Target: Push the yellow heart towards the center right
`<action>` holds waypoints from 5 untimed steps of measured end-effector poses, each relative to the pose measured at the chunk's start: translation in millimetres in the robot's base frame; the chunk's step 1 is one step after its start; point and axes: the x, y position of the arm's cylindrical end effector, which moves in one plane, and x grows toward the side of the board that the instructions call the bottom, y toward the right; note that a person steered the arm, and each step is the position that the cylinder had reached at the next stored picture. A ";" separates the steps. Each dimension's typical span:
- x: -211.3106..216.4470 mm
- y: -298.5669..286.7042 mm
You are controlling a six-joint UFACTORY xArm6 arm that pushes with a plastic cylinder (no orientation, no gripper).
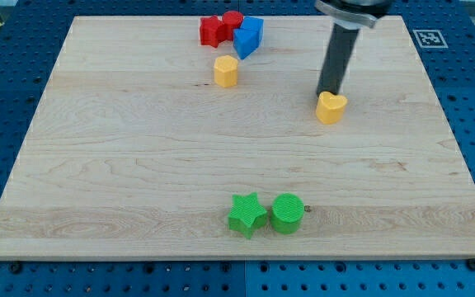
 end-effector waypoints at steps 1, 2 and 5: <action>-8.1 -39.6; 29.2 -45.3; 56.5 79.4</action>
